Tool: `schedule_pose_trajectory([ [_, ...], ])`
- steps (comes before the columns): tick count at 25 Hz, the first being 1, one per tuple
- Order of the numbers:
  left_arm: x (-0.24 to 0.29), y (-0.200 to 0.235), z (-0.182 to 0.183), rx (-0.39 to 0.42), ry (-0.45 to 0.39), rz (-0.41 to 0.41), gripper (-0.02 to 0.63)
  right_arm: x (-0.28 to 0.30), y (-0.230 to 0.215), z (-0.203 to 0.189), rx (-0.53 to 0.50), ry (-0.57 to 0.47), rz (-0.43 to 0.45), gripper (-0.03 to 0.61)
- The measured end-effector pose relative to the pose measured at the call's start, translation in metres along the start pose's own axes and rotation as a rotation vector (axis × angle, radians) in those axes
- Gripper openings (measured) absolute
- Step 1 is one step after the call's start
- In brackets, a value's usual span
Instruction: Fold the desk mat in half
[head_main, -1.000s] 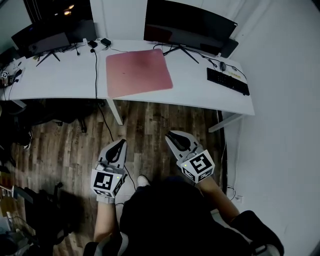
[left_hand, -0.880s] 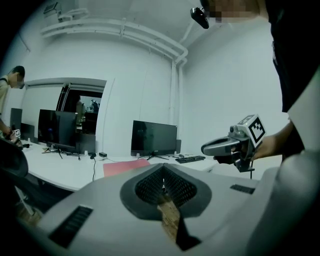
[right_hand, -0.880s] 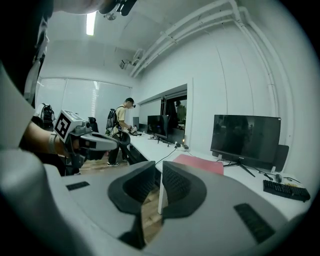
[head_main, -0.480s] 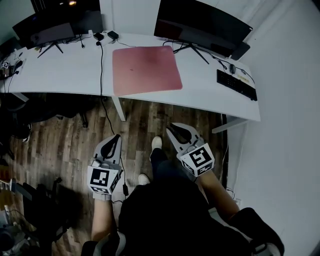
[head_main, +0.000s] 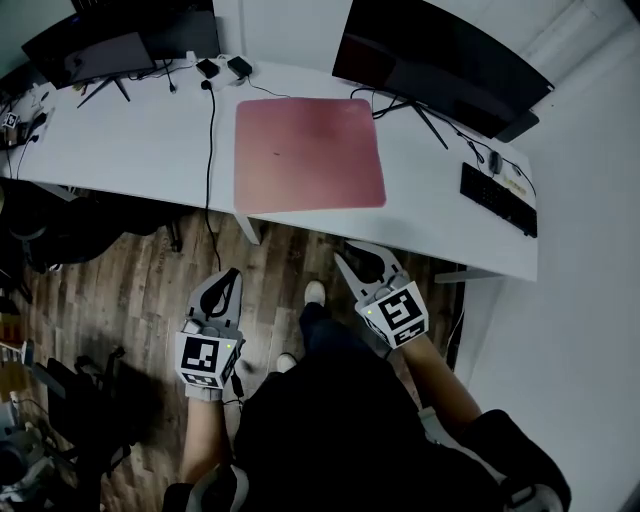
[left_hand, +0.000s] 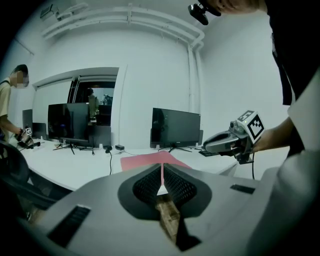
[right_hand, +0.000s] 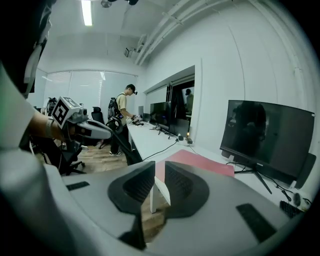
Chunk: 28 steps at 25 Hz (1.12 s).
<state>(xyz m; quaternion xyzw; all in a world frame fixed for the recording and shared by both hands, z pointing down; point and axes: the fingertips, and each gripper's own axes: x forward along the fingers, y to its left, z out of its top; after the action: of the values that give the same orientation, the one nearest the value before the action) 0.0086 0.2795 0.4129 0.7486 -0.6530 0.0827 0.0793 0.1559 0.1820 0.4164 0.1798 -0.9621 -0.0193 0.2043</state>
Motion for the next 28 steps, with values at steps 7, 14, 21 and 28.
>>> schedule_pose_trajectory([
  [7,0.068,0.026,-0.004,-0.025,0.07,0.038,0.009,0.059,-0.06,0.0,-0.047,0.044,0.087,0.052],
  [14,0.128,0.045,-0.008,-0.033,0.131,0.081,0.009,0.103,-0.109,-0.009,-0.092,0.095,0.18,0.055],
  [21,0.168,0.065,-0.024,-0.012,0.236,0.096,0.066,0.136,-0.143,-0.029,-0.13,0.158,0.256,0.098],
  [28,0.193,0.082,-0.061,0.045,0.367,0.023,0.109,0.152,-0.163,-0.051,-0.1,0.215,0.268,0.133],
])
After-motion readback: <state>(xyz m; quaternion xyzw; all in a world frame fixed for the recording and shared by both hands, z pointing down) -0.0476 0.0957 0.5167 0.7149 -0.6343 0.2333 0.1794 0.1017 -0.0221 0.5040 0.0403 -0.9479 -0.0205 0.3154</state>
